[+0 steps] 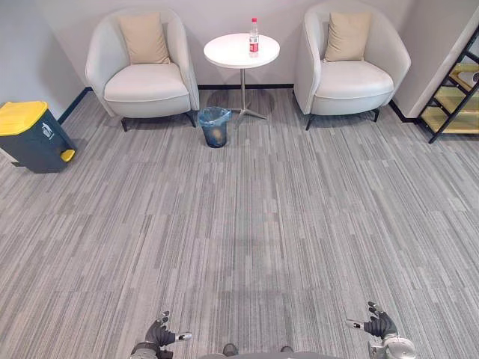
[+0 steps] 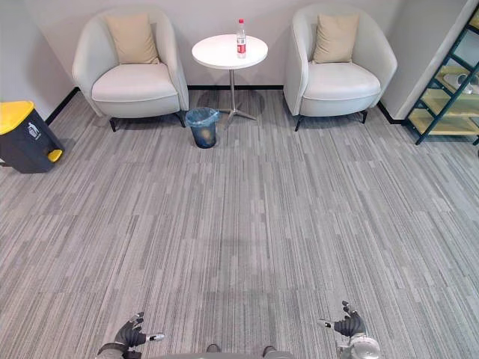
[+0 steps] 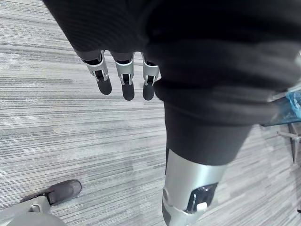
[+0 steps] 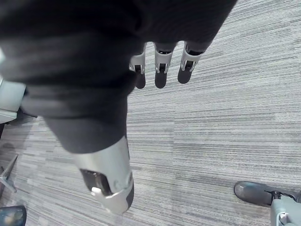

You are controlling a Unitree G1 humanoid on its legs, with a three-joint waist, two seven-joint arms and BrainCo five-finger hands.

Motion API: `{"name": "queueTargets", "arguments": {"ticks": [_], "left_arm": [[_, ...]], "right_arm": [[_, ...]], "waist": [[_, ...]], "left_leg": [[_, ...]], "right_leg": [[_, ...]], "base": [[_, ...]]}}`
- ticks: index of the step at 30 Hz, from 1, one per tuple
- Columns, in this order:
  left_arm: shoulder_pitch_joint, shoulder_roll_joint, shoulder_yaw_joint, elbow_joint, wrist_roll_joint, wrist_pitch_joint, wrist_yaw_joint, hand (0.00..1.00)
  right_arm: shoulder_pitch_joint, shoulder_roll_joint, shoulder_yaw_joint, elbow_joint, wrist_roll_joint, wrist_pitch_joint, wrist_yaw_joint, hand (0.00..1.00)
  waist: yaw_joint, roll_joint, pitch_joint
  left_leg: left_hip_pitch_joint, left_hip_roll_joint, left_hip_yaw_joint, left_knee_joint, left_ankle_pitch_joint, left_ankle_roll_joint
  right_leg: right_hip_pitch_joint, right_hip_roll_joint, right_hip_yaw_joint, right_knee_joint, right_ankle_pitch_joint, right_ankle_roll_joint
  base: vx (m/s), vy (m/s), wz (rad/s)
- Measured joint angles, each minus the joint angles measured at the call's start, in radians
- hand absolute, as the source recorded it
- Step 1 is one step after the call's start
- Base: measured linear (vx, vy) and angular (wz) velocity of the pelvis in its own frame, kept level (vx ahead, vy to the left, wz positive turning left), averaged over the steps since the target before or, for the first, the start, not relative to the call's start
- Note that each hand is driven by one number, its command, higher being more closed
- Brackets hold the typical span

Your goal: Gather rubbish on tea table into small bin, then transfer packed bag to large trash can.

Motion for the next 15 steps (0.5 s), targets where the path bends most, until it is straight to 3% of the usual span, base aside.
{"name": "queueTargets", "arguments": {"ticks": [15], "left_arm": [[-0.018,-0.007,0.001,0.000,-0.004,0.000,0.000,0.00]], "right_arm": [[-0.009,-0.005,-0.046,0.016,0.001,0.005,-0.001,0.00]], "waist": [[-0.001,0.009,-0.002]], "left_leg": [[0.001,0.002,-0.003,0.012,0.000,0.000]], "right_leg": [[-0.002,0.000,-0.002,0.013,0.000,0.000]], "base": [[0.00,0.000,0.00]]}}
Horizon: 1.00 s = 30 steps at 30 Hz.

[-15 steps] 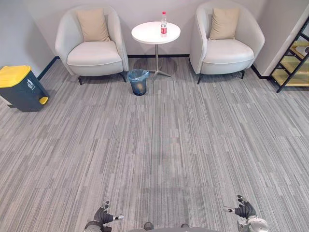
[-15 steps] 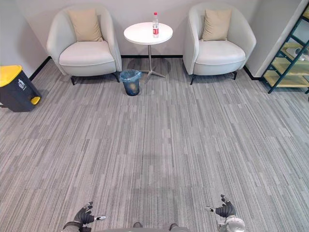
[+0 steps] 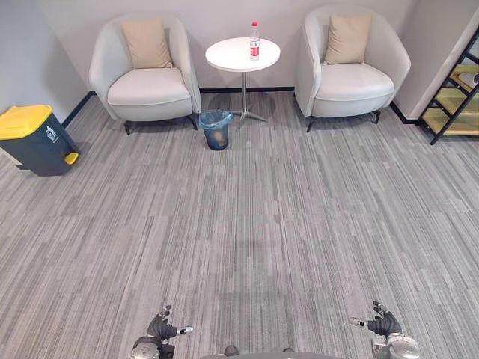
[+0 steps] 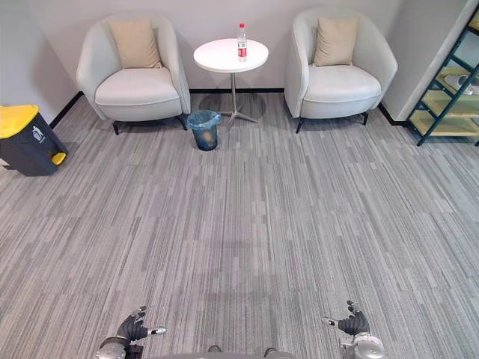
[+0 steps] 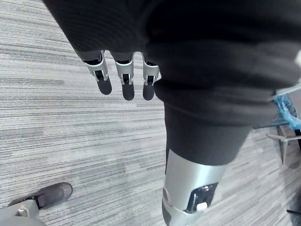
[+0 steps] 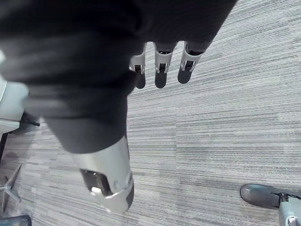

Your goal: Gather rubbish on tea table into small bin, then transfer packed bag to large trash can.

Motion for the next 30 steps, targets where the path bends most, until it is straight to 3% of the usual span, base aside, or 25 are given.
{"name": "queueTargets", "arguments": {"ticks": [23,30], "left_arm": [[-0.013,-0.019,0.000,-0.001,-0.001,0.001,0.000,0.00],[-0.011,-0.024,0.000,-0.002,-0.009,0.004,0.002,0.00]], "right_arm": [[-0.014,0.005,-0.006,0.012,0.021,0.011,-0.001,0.00],[-0.036,0.023,-0.042,0.012,0.022,0.014,-0.007,0.00]], "waist": [[-0.006,0.019,-0.002],[0.004,0.019,0.000]], "left_leg": [[-0.017,0.002,0.020,-0.013,-0.008,0.003],[-0.091,0.016,0.087,0.116,-0.107,0.009]], "right_leg": [[-0.024,0.004,0.013,-0.013,-0.002,-0.001],[-0.095,0.007,0.079,0.045,-0.040,0.009]], "base": [[0.00,-0.002,-0.02],[0.02,0.012,-0.28]]}}
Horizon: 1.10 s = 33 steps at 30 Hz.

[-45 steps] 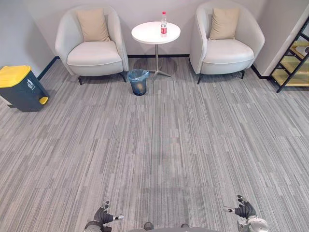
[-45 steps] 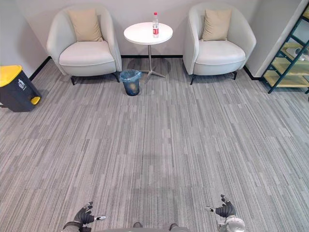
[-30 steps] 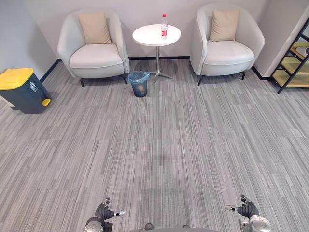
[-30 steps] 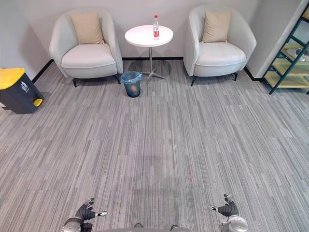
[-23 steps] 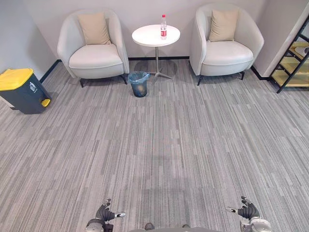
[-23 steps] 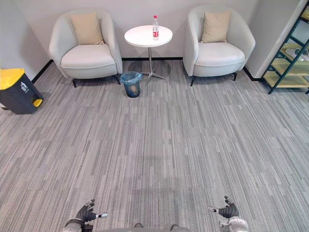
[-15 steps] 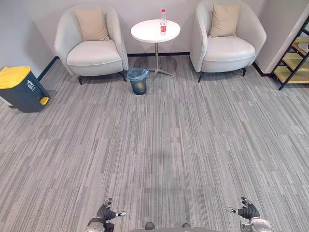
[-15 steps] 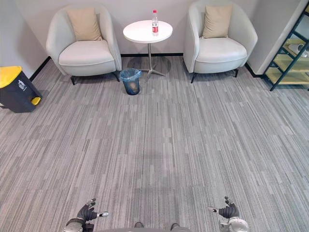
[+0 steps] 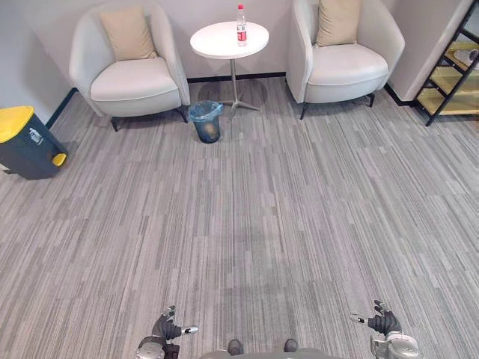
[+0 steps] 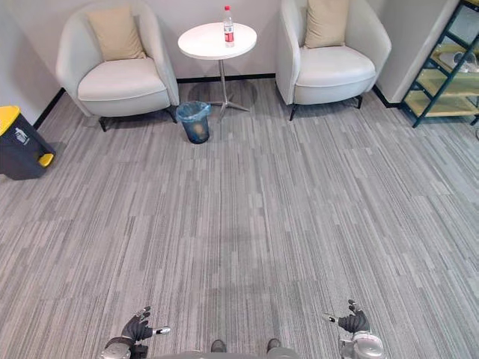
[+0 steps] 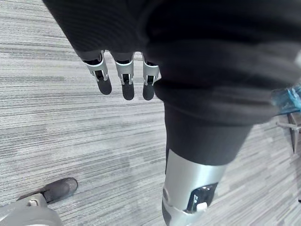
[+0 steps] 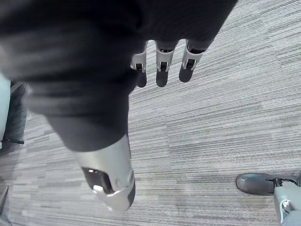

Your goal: Gather rubbish on tea table into small bin, then transfer packed bag to large trash can.

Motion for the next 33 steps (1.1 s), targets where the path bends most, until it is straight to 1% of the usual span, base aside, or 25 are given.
{"name": "queueTargets", "arguments": {"ticks": [2,4,6,7,8,9,10,11,12,13,15,16,17,18,19,20,22,23,24,25,26,28,30,31,33], "left_arm": [[-0.002,0.000,0.000,-0.002,0.000,0.000,0.000,0.00],[-0.008,0.000,0.000,-0.002,-0.001,0.000,0.000,0.00],[-0.018,-0.002,0.000,-0.007,-0.001,0.000,0.000,0.00],[-0.029,-0.001,-0.002,-0.009,-0.002,0.000,0.000,0.00],[-0.039,0.004,-0.005,-0.015,-0.003,-0.001,0.001,0.00],[-0.040,0.009,-0.005,-0.022,-0.003,-0.001,0.001,0.00],[-0.042,0.015,-0.006,-0.032,-0.004,-0.001,0.002,0.00],[-0.056,0.017,-0.005,-0.034,-0.012,0.000,0.004,0.00],[-0.059,0.017,-0.005,-0.034,-0.014,0.000,0.005,0.00],[-0.059,0.016,-0.005,-0.034,-0.019,0.001,0.004,0.00],[-0.071,0.009,-0.005,-0.034,-0.021,0.005,0.004,0.00],[-0.081,0.006,-0.005,-0.034,-0.021,0.005,0.004,0.00],[-0.079,0.014,-0.005,-0.034,-0.021,0.004,0.004,0.00],[-0.077,0.019,-0.005,-0.034,-0.021,0.004,0.004,0.00],[-0.080,0.001,-0.002,-0.020,-0.021,0.004,0.006,0.00],[-0.081,0.000,-0.003,-0.020,-0.021,0.003,0.004,0.00],[-0.103,-0.011,-0.002,-0.016,-0.020,0.003,0.003,0.00],[-0.108,-0.019,0.001,-0.015,-0.020,0.003,0.003,0.00],[-0.108,-0.035,0.004,-0.018,-0.020,0.001,0.003,0.00],[-0.107,-0.042,0.004,-0.020,-0.020,0.001,0.001,0.00],[-0.107,-0.048,0.004,-0.023,-0.020,0.001,0.001,0.00],[-0.093,-0.062,0.005,-0.054,-0.020,0.001,0.001,0.00],[-0.098,-0.070,0.004,-0.057,-0.020,0.002,0.002,0.00],[-0.098,-0.073,0.004,-0.057,-0.020,0.003,0.002,0.00],[-0.093,-0.083,0.001,-0.055,-0.020,0.004,0.002,0.00]], "right_arm": [[-0.012,0.005,0.000,0.000,0.011,0.000,-0.006,0.00],[-0.021,0.009,0.000,0.000,0.019,0.001,-0.011,0.00],[-0.029,0.012,0.000,0.000,0.019,0.004,-0.012,0.00],[-0.034,0.017,0.000,0.000,0.020,0.004,-0.012,0.00],[-0.033,0.028,0.001,0.000,0.020,0.005,-0.012,0.00],[-0.032,0.033,0.002,-0.001,0.020,0.005,-0.012,0.00],[-0.033,0.040,0.004,-0.001,0.021,0.005,-0.012,0.00],[-0.039,0.041,0.007,-0.001,0.021,0.005,-0.012,0.00],[-0.044,0.040,0.011,-0.001,0.021,0.005,-0.012,0.00],[-0.056,0.036,0.022,-0.001,0.021,0.005,-0.012,0.00],[-0.074,0.018,0.035,-0.001,0.021,0.005,-0.013,0.00],[-0.075,0.003,0.046,-0.001,0.021,0.005,-0.012,0.00],[-0.064,-0.001,0.047,-0.001,0.021,0.005,-0.013,0.00],[-0.051,-0.001,0.047,-0.001,0.021,0.004,-0.013,0.00],[-0.045,-0.022,0.043,0.009,0.022,0.008,-0.015,0.00],[-0.048,-0.021,0.042,0.006,0.023,0.009,-0.016,0.00],[-0.065,-0.019,0.041,0.001,0.027,0.005,-0.015,0.00],[-0.063,-0.020,0.040,0.003,0.029,0.005,-0.015,0.00],[-0.054,-0.018,0.043,0.001,0.033,0.005,-0.016,0.00],[-0.045,-0.010,0.044,-0.008,0.040,0.004,-0.016,0.00],[-0.033,-0.002,0.046,-0.024,0.056,0.004,-0.016,0.00],[-0.029,0.012,0.045,-0.059,0.072,-0.002,-0.018,0.00],[-0.031,0.024,0.039,-0.072,0.080,-0.002,-0.022,0.00],[-0.030,0.036,0.038,-0.071,0.092,-0.001,-0.026,0.00],[-0.025,0.049,0.037,-0.070,0.097,-0.001,-0.034,0.00]], "waist": [[-0.001,0.001,0.000],[0.000,-0.001,0.006],[0.000,0.002,0.022],[-0.001,0.003,0.034],[-0.002,-0.004,0.050],[-0.003,-0.008,0.056],[-0.005,-0.001,0.070],[-0.009,-0.013,0.077],[-0.009,-0.010,0.083],[-0.015,0.004,0.094],[-0.030,0.024,0.118],[-0.032,0.039,0.128],[-0.033,0.028,0.121],[-0.036,0.012,0.114],[-0.037,0.040,0.113],[-0.039,0.043,0.109],[-0.041,0.040,0.106],[-0.039,0.040,0.106],[-0.037,0.037,0.109],[-0.033,0.032,0.111],[-0.027,0.027,0.115],[-0.016,0.014,0.117],[-0.003,0.017,0.115],[0.005,0.014,0.117],[0.006,0.010,0.119]], "left_leg": [[-0.036,0.005,0.011,0.058,-0.039,0.003],[-0.065,0.007,0.028,0.128,-0.088,0.016],[-0.058,0.005,0.031,0.166,-0.120,0.027],[-0.037,-0.003,0.031,0.167,-0.121,0.028],[-0.004,-0.016,0.028,0.165,-0.124,0.034],[0.014,-0.021,0.024,0.165,-0.132,0.046],[0.042,-0.026,0.010,0.167,-0.157,0.060],[0.069,-0.030,-0.005,0.163,-0.178,0.069],[0.078,-0.030,-0.012,0.159,-0.182,0.069],[0.098,-0.024,-0.026,0.143,-0.182,0.069],[0.134,0.003,-0.044,0.123,-0.182,0.068],[0.154,0.022,-0.052,0.119,-0.181,0.059],[0.173,0.020,-0.062,0.120,-0.183,0.023],[0.187,0.013,-0.068,0.120,-0.193,0.001],[0.209,0.045,-0.088,0.132,-0.216,-0.033],[0.203,0.057,-0.094,0.150,-0.209,-0.046],[0.147,0.074,-0.116,0.309,-0.138,-0.138],[0.115,0.078,-0.120,0.388,-0.099,-0.155],[0.048,0.102,-0.130,0.577,-0.013,-0.158],[0.007,0.126,-0.118,0.721,-0.020,-0.148],[-0.035,0.157,-0.088,0.837,-0.035,-0.125],[-0.155,0.218,-0.023,0.967,-0.067,-0.072],[-0.263,0.228,0.000,0.928,-0.087,-0.044],[-0.309,0.217,0.023,0.839,-0.092,-0.036],[-0.338,0.161,0.029,0.602,-0.082,-0.046]], "right_leg": [[-0.036,0.000,0.017,0.042,-0.021,0.001],[-0.074,-0.004,0.038,0.124,-0.068,0.019],[-0.106,-0.013,0.033,0.235,-0.107,0.065],[-0.151,-0.025,0.030,0.369,-0.119,0.081],[-0.191,-0.039,0.027,0.517,-0.117,0.085],[-0.213,-0.047,0.024,0.594,-0.112,0.092],[-0.264,-0.062,0.001,0.720,-0.117,0.090],[-0.306,-0.076,-0.028,0.795,-0.161,0.075],[-0.327,-0.076,-0.039,0.807,-0.177,0.064],[-0.370,-0.073,-0.071,0.798,-0.197,0.034],[-0.414,-0.054,-0.126,0.717,-0.197,0.016],[-0.441,-0.028,-0.140,0.615,-0.177,0.001],[-0.439,-0.009,-0.132,0.470,-0.083,-0.019],[-0.435,-0.017,-0.127,0.408,0.004,-0.049],[-0.435,-0.011,-0.159,0.472,0.010,-0.110],[-0.434,-0.005,-0.165,0.484,-0.015,-0.126],[-0.381,0.004,-0.185,0.459,-0.065,-0.150],[-0.344,0.008,-0.188,0.430,-0.071,-0.154],[-0.250,0.014,-0.191,0.357,-0.071,-0.154],[-0.178,0.021,-0.195,0.310,-0.071,-0.154],[-0.109,0.025,-0.197,0.273,-0.071,-0.154],[-0.003,0.029,-0.187,0.191,-0.075,-0.155],[0.042,0.022,-0.175,0.154,-0.080,-0.147],[0.066,0.006,-0.164,0.143,-0.088,-0.133],[0.103,-0.029,-0.157,0.131,-0.111,-0.094]], "base": [[0.11,0.025,-0.32],[0.19,0.046,-0.25],[0.19,0.072,-0.11],[0.18,0.108,0.09],[0.23,0.126,0.19],[0.21,0.091,0.31],[0.30,0.049,0.34],[0.27,0.014,0.33],[0.34,-0.009,0.30],[0.31,-0.046,0.33],[0.34,-0.088,0.35],[0.40,-0.135,0.34],[0.44,-0.148,0.38],[0.50,-0.169,0.40],[0.40,-0.141,0.29],[0.49,-0.184,0.19],[0.50,-0.198,0.15],[0.50,-0.204,0.25],[0.46,-0.177,0.20],[0.52,-0.179,0.16],[0.41,-0.112,0.05],[0.32,-0.035,-0.11],[0.29,0.079,-0.20],[0.32,0.185,-0.18],[0.32,0.223,-0.12]]}}
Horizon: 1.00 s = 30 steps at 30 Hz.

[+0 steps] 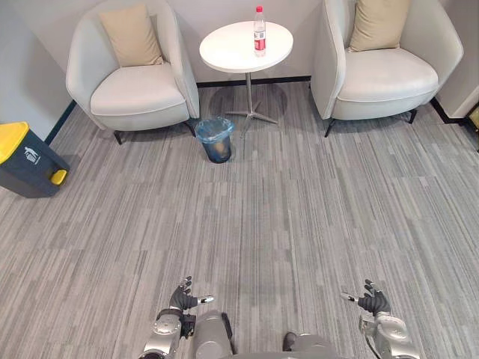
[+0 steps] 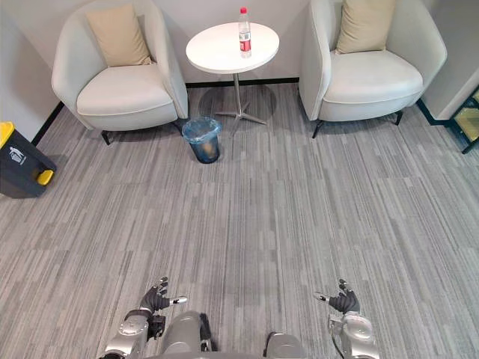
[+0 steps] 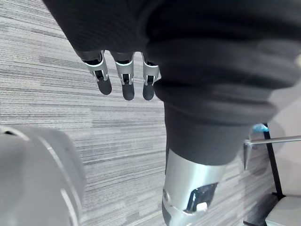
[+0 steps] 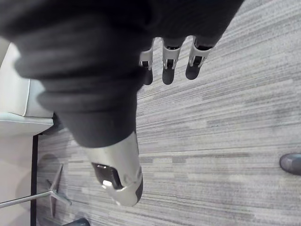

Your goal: Gather rubbish on tea table into small bin, then transfer packed bag to large trash can.

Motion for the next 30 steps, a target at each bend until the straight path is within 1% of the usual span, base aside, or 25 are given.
{"name": "queueTargets", "arguments": {"ticks": [1,2,3,4,5,7,8,9,10,11,12,13,14,15,17,18,19,21,22,23,25,27,28,29,30], "left_arm": [[0.007,-0.004,-0.006,0.000,0.000,0.000,0.000,0.00],[0.016,-0.002,-0.006,0.004,0.000,0.000,0.001,0.00],[0.016,0.004,-0.006,0.013,0.000,0.000,0.003,0.00],[0.014,0.016,-0.007,0.016,0.000,0.000,0.006,0.00],[0.003,0.030,-0.007,0.020,0.000,0.000,0.011,0.00],[-0.010,0.020,-0.007,0.024,0.000,0.001,0.015,0.00],[0.001,0.018,-0.007,0.027,0.000,0.001,0.017,0.00],[0.008,0.019,-0.008,0.027,0.000,0.002,0.018,0.00],[0.021,0.024,-0.023,0.027,0.000,0.002,0.019,0.00],[0.024,0.029,-0.034,0.027,0.000,0.003,0.019,0.00],[0.025,0.042,-0.059,0.026,0.000,0.003,0.020,0.00],[0.019,0.050,-0.067,0.027,0.000,0.004,0.020,0.00],[0.016,0.052,-0.068,0.027,0.000,0.004,0.021,0.00],[0.012,0.054,-0.068,0.026,-0.001,0.004,0.022,0.00],[-0.005,0.055,-0.067,0.026,-0.001,0.004,0.022,0.00],[-0.005,0.055,-0.067,0.026,-0.001,0.004,0.022,0.00],[-0.005,0.056,-0.066,0.026,0.000,0.003,0.022,0.00],[-0.003,0.064,-0.066,0.028,0.000,0.002,0.021,0.00],[-0.008,0.054,-0.061,0.045,0.000,0.003,0.022,0.00],[-0.013,0.050,-0.056,0.053,0.000,0.000,0.020,0.00],[-0.038,0.048,-0.055,0.066,0.001,0.000,0.020,0.00],[-0.051,0.034,-0.032,0.068,0.002,0.000,0.020,0.00],[-0.043,0.021,-0.004,0.066,0.001,0.000,0.019,0.00],[-0.029,0.012,0.004,0.059,0.001,0.000,0.019,0.00],[-0.022,0.010,0.004,0.052,0.000,0.000,0.019,0.00]], "right_arm": [[0.014,-0.002,0.000,0.001,0.000,0.000,-0.001,0.00],[0.019,-0.004,0.001,0.012,0.000,0.001,-0.003,0.00],[0.017,0.002,0.004,0.022,0.000,0.003,-0.004,0.00],[0.014,0.020,0.009,0.032,-0.001,0.003,-0.002,0.00],[0.012,0.016,0.003,0.033,-0.001,0.002,-0.003,0.00],[0.009,0.010,0.001,0.042,-0.002,0.004,-0.004,0.00],[-0.011,0.013,0.006,0.044,-0.004,0.003,-0.003,0.00],[-0.023,0.015,0.009,0.047,-0.005,0.002,-0.002,0.00],[-0.035,0.018,0.022,0.050,-0.008,0.001,-0.001,0.00],[-0.034,0.020,0.029,0.050,-0.014,0.001,0.000,0.00],[-0.031,0.019,0.052,0.050,-0.026,0.001,0.000,0.00],[-0.029,0.020,0.060,0.052,-0.035,0.002,0.002,0.00],[-0.029,0.019,0.061,0.057,-0.036,0.002,0.002,0.00],[-0.030,0.016,0.061,0.061,-0.043,0.002,0.002,0.00],[-0.038,0.010,0.061,0.070,-0.044,0.002,0.002,0.00],[-0.044,0.008,0.062,0.070,-0.044,0.002,0.002,0.00],[-0.043,0.005,0.062,0.070,-0.044,0.002,0.002,0.00],[-0.023,0.002,0.063,0.069,-0.044,0.000,0.001,0.00],[-0.008,-0.020,0.063,0.082,-0.044,0.001,0.001,0.00],[-0.025,-0.029,0.060,0.086,-0.044,0.004,-0.002,0.00],[-0.037,-0.033,0.050,0.086,-0.044,0.003,-0.001,0.00],[-0.022,-0.033,0.048,0.089,-0.044,0.003,0.000,0.00],[-0.004,-0.030,0.054,0.078,-0.042,0.004,-0.001,0.00],[0.011,-0.022,0.054,0.054,-0.041,0.001,-0.002,0.00],[0.014,-0.017,0.055,0.043,-0.039,0.000,-0.003,0.00]], "waist": [[0.002,0.012,-0.007],[0.016,0.035,-0.018],[0.024,0.033,-0.022],[0.023,-0.012,-0.030],[0.021,-0.032,-0.027],[0.027,-0.039,-0.029],[0.032,-0.041,-0.029],[0.037,-0.041,-0.029],[0.035,-0.042,-0.029],[0.031,-0.043,-0.030],[0.021,-0.045,-0.032],[0.022,-0.045,-0.031],[0.019,-0.045,-0.030],[0.011,-0.038,-0.027],[-0.011,-0.014,-0.013],[-0.015,-0.006,-0.009],[-0.025,-0.002,-0.007],[-0.037,-0.027,-0.015],[-0.034,-0.015,-0.009],[-0.028,0.004,-0.014],[-0.042,0.008,-0.013],[-0.038,0.020,-0.004],[-0.030,0.017,-0.001],[-0.028,0.016,0.000],[-0.027,0.012,0.002]], "left_leg": [[0.008,-0.042,-0.027,-0.224,0.049,-0.027],[0.015,-0.051,-0.070,-0.352,0.172,-0.019],[0.028,-0.067,-0.067,-0.356,0.195,0.018],[0.019,-0.113,-0.059,-0.343,0.152,0.035],[-0.005,-0.144,-0.058,-0.295,0.113,0.062],[-0.010,-0.161,-0.032,-0.236,0.047,0.076],[0.021,-0.163,-0.002,-0.232,0.014,0.084],[0.045,-0.163,0.016,-0.238,-0.003,0.091],[0.096,-0.169,0.037,-0.253,-0.031,0.098],[0.125,-0.175,0.040,-0.261,-0.043,0.100],[0.179,-0.182,0.043,-0.277,-0.059,0.116],[0.228,-0.183,0.048,-0.295,-0.068,0.124],[0.254,-0.183,0.050,-0.308,-0.071,0.126],[0.313,-0.176,0.049,-0.351,-0.072,0.127],[0.382,-0.139,0.041,-0.387,-0.071,0.124],[0.399,-0.127,0.038,-0.391,-0.068,0.120],[0.422,-0.113,0.032,-0.400,-0.064,0.110],[0.473,-0.116,0.018,-0.414,-0.067,0.050],[0.503,-0.103,-0.008,-0.407,-0.100,0.000],[0.498,-0.070,-0.028,-0.398,-0.086,-0.021],[0.495,-0.057,-0.057,-0.370,-0.042,-0.050],[0.456,-0.007,-0.104,-0.188,0.004,-0.097],[0.392,0.026,-0.131,0.015,0.079,-0.113],[0.314,0.063,-0.125,0.204,0.067,-0.102],[0.278,0.075,-0.111,0.265,0.059,-0.089]], "right_leg": [[0.008,-0.011,0.008,-0.001,-0.025,0.031],[0.015,0.000,0.039,0.007,-0.058,0.058],[0.020,-0.005,0.061,0.007,-0.062,0.066],[0.026,-0.037,0.102,-0.005,-0.076,0.089],[0.023,-0.067,0.117,0.004,-0.095,0.105],[0.004,-0.092,0.172,0.062,-0.098,0.110],[-0.040,-0.101,0.223,0.184,-0.096,0.116],[-0.078,-0.105,0.248,0.275,-0.087,0.147],[-0.145,-0.115,0.267,0.447,-0.043,0.233],[-0.171,-0.116,0.272,0.524,-0.020,0.270],[-0.221,-0.114,0.260,0.658,-0.022,0.270],[-0.281,-0.110,0.217,0.757,-0.048,0.223],[-0.309,-0.109,0.189,0.785,-0.063,0.195],[-0.373,-0.092,0.119,0.776,-0.094,0.138],[-0.445,-0.048,0.023,0.642,-0.117,0.091],[-0.460,-0.035,0.006,0.587,-0.115,0.090],[-0.480,-0.018,-0.008,0.480,-0.087,0.073],[-0.476,-0.002,-0.002,0.201,0.099,0.059],[-0.464,0.010,-0.010,0.199,0.232,-0.045],[-0.465,0.033,-0.017,0.215,0.196,-0.053],[-0.451,0.041,-0.039,0.239,0.143,-0.067],[-0.354,0.071,-0.069,0.195,0.111,-0.077],[-0.269,0.088,-0.075,0.145,0.096,-0.084],[-0.193,0.100,-0.078,0.099,0.085,-0.088],[-0.162,0.101,-0.078,0.082,0.074,-0.098]], "base": [[0.30,0.285,-0.25],[0.32,0.302,-0.42],[0.37,0.288,-0.38],[0.40,0.232,-0.03],[0.38,0.216,0.17],[0.37,0.245,-0.15],[0.39,0.255,-0.61],[0.39,0.221,-0.73],[0.31,0.146,-0.50],[0.49,0.150,-0.27],[0.42,0.083,-0.11],[0.42,0.060,-0.07],[0.41,-0.011,-0.09],[0.41,-0.032,-0.02],[0.52,-0.106,0.04],[0.44,-0.126,0.11],[0.36,-0.132,0.23],[0.55,-0.210,0.25],[0.61,-0.227,-0.05],[0.47,-0.181,-0.07],[0.44,-0.203,0.20],[0.40,-0.210,0.32],[0.33,-0.147,0.17],[0.32,-0.117,0.10],[0.35,-0.094,0.02]]}}
